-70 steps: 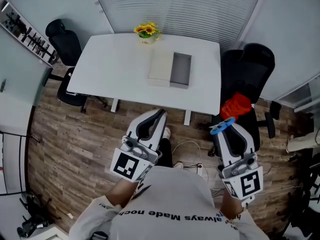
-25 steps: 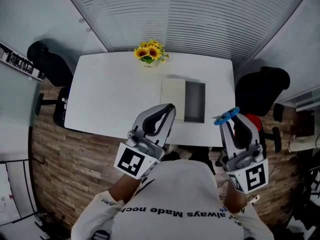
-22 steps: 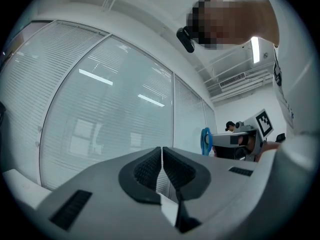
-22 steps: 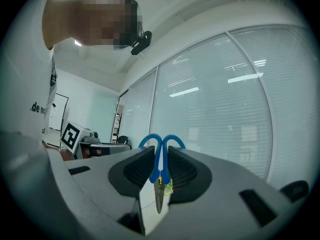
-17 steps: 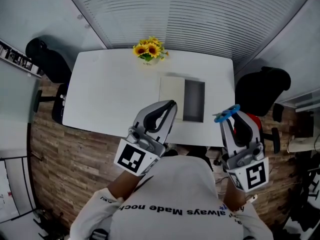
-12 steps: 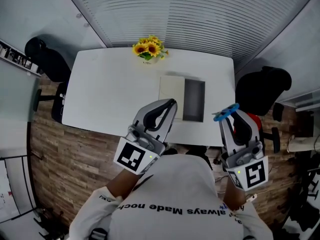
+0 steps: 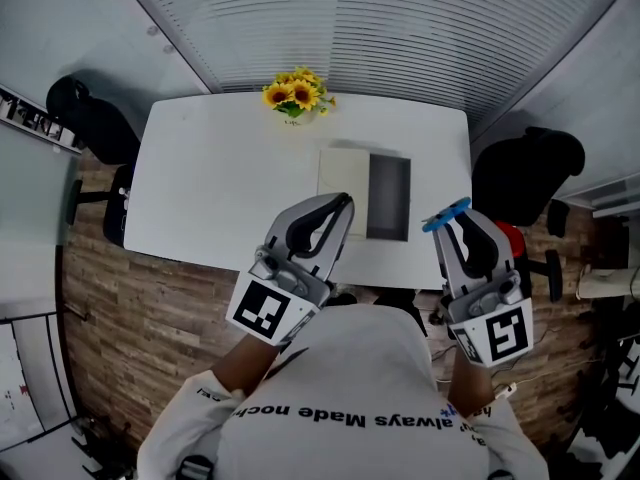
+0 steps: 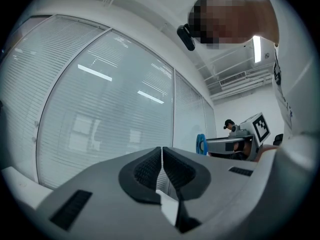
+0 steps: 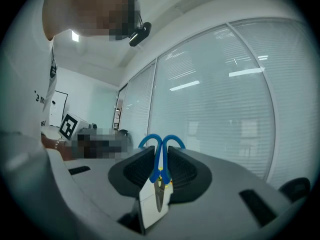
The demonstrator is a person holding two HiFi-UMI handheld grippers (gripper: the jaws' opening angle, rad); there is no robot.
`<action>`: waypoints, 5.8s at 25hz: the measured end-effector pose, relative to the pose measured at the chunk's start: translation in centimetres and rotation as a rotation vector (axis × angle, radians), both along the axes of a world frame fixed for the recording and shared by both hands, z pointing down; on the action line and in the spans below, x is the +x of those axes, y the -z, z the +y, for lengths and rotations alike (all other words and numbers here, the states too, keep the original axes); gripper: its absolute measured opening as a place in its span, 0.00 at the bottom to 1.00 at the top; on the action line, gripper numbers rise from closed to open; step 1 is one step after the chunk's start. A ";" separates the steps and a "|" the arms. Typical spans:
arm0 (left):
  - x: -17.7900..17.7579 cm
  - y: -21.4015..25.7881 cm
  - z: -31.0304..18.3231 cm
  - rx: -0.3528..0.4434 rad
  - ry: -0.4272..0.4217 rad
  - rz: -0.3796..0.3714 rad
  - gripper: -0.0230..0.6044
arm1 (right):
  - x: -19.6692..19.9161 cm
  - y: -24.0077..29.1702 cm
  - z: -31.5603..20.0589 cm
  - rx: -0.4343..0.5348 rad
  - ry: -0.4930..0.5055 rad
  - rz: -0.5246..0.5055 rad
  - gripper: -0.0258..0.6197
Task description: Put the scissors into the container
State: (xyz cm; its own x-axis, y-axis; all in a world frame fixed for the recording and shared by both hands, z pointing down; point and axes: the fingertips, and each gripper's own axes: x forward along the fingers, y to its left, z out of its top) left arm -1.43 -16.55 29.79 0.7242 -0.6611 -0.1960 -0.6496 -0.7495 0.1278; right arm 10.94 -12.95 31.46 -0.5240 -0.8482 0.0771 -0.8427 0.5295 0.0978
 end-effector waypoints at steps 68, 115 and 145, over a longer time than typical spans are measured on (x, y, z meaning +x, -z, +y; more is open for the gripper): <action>-0.2 -1.0 -1.2 -0.036 0.008 0.004 0.08 | 0.5 -20.9 -7.2 -0.374 0.002 0.198 0.18; -1.0 -1.1 -0.4 -0.047 0.028 0.008 0.08 | 1.0 -34.8 -10.7 -0.632 0.036 0.319 0.18; -1.7 -1.4 -1.3 -0.062 0.044 0.008 0.08 | -0.1 -39.5 -13.2 -0.756 0.019 0.349 0.18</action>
